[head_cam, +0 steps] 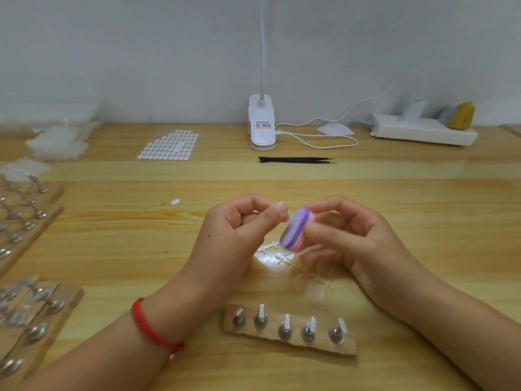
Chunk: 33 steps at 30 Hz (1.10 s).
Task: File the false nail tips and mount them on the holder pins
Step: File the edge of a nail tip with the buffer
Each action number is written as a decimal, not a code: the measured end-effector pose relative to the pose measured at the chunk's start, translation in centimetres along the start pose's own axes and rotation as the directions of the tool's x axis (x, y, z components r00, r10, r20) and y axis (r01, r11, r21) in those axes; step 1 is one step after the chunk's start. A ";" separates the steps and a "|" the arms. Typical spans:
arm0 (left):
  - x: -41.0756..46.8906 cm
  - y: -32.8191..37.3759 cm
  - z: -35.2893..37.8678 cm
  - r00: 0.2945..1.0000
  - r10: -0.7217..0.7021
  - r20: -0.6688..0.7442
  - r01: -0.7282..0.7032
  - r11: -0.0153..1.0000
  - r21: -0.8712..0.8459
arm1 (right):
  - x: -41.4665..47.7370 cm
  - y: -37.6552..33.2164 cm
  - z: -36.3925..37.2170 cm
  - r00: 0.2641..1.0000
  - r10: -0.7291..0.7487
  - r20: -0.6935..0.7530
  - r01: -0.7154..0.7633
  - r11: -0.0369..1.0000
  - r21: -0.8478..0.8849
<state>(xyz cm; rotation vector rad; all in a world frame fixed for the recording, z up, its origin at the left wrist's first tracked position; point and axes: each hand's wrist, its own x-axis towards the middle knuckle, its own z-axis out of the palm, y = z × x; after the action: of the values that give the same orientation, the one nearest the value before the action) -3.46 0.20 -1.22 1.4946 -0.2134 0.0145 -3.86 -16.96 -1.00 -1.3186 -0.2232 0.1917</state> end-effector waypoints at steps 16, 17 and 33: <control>0.3 -0.3 -0.2 1.000 0.001 -0.012 -0.001 1.000 -0.001 | 0.3 0.0 -0.4 0.997 -0.016 -0.078 0.022 0.997 0.076; 0.3 -0.3 -0.2 1.000 0.001 -0.014 -0.001 1.000 -0.003 | 0.3 0.0 -0.4 0.997 -0.014 -0.073 0.019 0.997 0.073; 0.1 -0.1 -0.1 0.999 -0.021 -0.035 0.020 1.000 -0.022 | 0.1 0.2 -0.2 0.999 -0.017 -0.050 0.020 0.998 0.062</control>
<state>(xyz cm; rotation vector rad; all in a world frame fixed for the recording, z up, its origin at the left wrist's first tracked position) -3.29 0.25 -1.30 1.4741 -0.1694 0.0215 -3.70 -17.07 -1.26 -1.2574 -0.1858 0.1487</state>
